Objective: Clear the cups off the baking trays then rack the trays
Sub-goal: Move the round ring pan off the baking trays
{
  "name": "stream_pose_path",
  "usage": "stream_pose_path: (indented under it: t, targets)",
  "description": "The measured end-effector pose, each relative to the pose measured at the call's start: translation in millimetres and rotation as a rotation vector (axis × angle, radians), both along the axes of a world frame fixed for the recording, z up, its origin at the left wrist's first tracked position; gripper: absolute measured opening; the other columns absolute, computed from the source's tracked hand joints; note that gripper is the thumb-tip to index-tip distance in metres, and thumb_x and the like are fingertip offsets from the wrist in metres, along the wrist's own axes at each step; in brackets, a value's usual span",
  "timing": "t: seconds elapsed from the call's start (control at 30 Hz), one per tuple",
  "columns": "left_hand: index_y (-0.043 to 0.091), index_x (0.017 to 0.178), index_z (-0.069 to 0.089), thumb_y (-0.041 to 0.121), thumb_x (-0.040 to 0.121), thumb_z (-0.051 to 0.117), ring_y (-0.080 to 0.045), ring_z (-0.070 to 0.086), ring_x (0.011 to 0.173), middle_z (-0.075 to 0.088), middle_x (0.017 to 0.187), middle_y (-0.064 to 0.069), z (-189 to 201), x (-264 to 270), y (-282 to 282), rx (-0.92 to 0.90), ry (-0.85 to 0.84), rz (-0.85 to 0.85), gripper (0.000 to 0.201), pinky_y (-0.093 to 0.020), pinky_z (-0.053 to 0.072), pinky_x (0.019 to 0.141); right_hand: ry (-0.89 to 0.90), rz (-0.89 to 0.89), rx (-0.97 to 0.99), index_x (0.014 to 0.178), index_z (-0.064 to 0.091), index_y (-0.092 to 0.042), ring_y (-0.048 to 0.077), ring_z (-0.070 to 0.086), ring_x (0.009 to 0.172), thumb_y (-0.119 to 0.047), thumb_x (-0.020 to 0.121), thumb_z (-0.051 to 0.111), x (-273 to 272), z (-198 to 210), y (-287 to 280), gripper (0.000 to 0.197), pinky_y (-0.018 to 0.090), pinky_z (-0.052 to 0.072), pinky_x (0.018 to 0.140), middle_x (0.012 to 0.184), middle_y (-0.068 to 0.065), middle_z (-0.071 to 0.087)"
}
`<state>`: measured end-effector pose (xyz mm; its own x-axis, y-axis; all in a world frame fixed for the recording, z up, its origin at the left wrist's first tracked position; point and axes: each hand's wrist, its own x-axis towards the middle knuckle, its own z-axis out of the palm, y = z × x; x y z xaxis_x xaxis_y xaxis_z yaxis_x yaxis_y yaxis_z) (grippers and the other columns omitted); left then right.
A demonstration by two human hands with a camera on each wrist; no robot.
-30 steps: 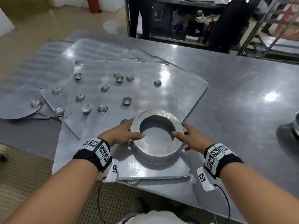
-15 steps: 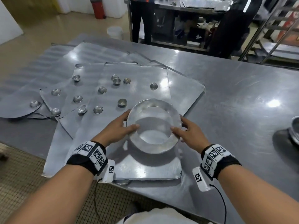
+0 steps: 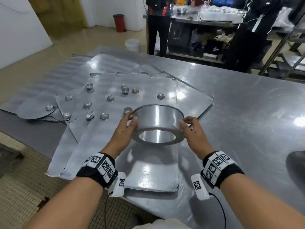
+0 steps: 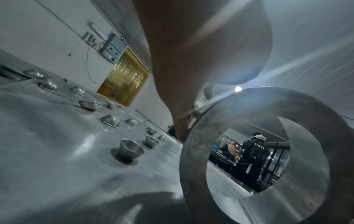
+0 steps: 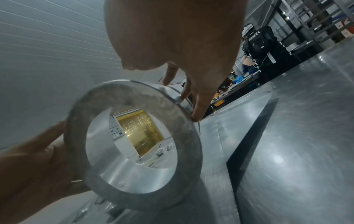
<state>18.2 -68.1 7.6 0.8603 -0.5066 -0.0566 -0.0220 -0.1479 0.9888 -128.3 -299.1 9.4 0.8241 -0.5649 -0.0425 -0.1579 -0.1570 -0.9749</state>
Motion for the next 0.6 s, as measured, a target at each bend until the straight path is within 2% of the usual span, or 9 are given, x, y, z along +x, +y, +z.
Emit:
stream_pose_path:
  t: [0.07,0.1,0.2,0.27,0.33,0.4,0.47,0.53,0.6]
  targets:
    - [0.045,0.144,0.044,0.079,0.079,0.055,-0.010,0.058,0.124,0.050,0.141,0.012,-2,-1,0,0.028,-0.011,0.025,0.074,-0.045,0.047,0.109,0.016,-0.007,0.010,0.127,0.052,-0.029,-0.003,0.063,0.092,-0.063,0.083,0.058,2,1,1,0.055,0.015,0.045,0.076,0.116,-0.013,0.058]
    - [0.044,0.146,0.043,0.080,0.079,0.055,-0.010,0.057,0.125,0.050,0.141,0.012,-4,0,1,0.036,-0.002,0.037,0.077,-0.044,0.048,0.108,0.034,-0.009,0.019,0.133,0.049,-0.029,-0.001,0.063,0.095,-0.064,0.083,0.058,2,1,1,0.061,0.012,0.045,0.072,0.118,-0.011,0.058]
    - [0.045,0.136,0.054,0.086,0.074,0.056,-0.015,0.060,0.122,0.060,0.133,0.009,-8,6,1,0.024,0.087,0.088,0.075,-0.047,0.051,0.105,0.071,-0.035,0.047,0.145,0.045,-0.026,0.001,0.061,0.094,-0.072,0.083,0.054,7,1,1,0.078,0.018,0.050,0.077,0.115,-0.006,0.060]
    - [0.037,0.115,0.067,0.090,0.072,0.053,-0.028,0.064,0.115,0.068,0.120,0.002,-7,12,1,0.055,0.146,0.120,0.069,-0.054,0.053,0.100,0.076,-0.065,0.053,0.132,0.059,-0.031,0.009,0.065,0.089,-0.082,0.079,0.053,11,-1,1,0.074,0.037,0.057,0.087,0.101,-0.005,0.067]
    - [0.024,0.097,0.069,0.092,0.072,0.049,-0.037,0.065,0.109,0.071,0.109,-0.006,-7,18,0,0.107,0.191,0.130,0.076,-0.056,0.051,0.097,0.079,-0.078,0.052,0.102,0.071,-0.036,0.022,0.068,0.091,-0.086,0.076,0.050,15,-1,1,0.060,0.051,0.056,0.091,0.093,-0.001,0.071]
    - [0.016,0.098,0.072,0.093,0.072,0.049,-0.035,0.067,0.105,0.072,0.104,-0.008,-7,22,1,0.129,0.219,0.125,0.084,-0.054,0.052,0.096,0.114,-0.095,0.065,0.089,0.072,-0.027,0.029,0.069,0.092,-0.089,0.074,0.048,18,0,3,0.068,0.055,0.057,0.089,0.092,0.005,0.072]
    - [0.018,0.105,0.074,0.091,0.072,0.051,-0.024,0.068,0.101,0.072,0.101,0.002,-6,23,1,0.130,0.175,0.102,0.083,-0.051,0.052,0.095,0.143,-0.119,0.048,0.087,0.071,-0.020,0.030,0.069,0.087,-0.093,0.072,0.046,20,-1,3,0.078,0.052,0.057,0.089,0.087,0.007,0.072]
    - [0.031,0.106,0.074,0.086,0.073,0.055,-0.012,0.065,0.098,0.071,0.099,0.013,-6,25,3,0.084,0.120,0.063,0.067,-0.042,0.053,0.091,0.135,-0.128,0.027,0.099,0.071,-0.015,0.020,0.067,0.087,-0.095,0.068,0.049,21,-5,3,0.089,0.046,0.056,0.092,0.088,-0.002,0.070]
    - [0.038,0.105,0.074,0.085,0.073,0.058,-0.012,0.062,0.092,0.070,0.095,0.015,-5,27,6,0.032,0.123,0.038,0.059,-0.040,0.051,0.086,0.124,-0.155,0.031,0.125,0.068,-0.019,0.011,0.064,0.109,-0.092,0.069,0.055,22,-10,5,0.093,0.046,0.052,0.102,0.115,-0.011,0.069]
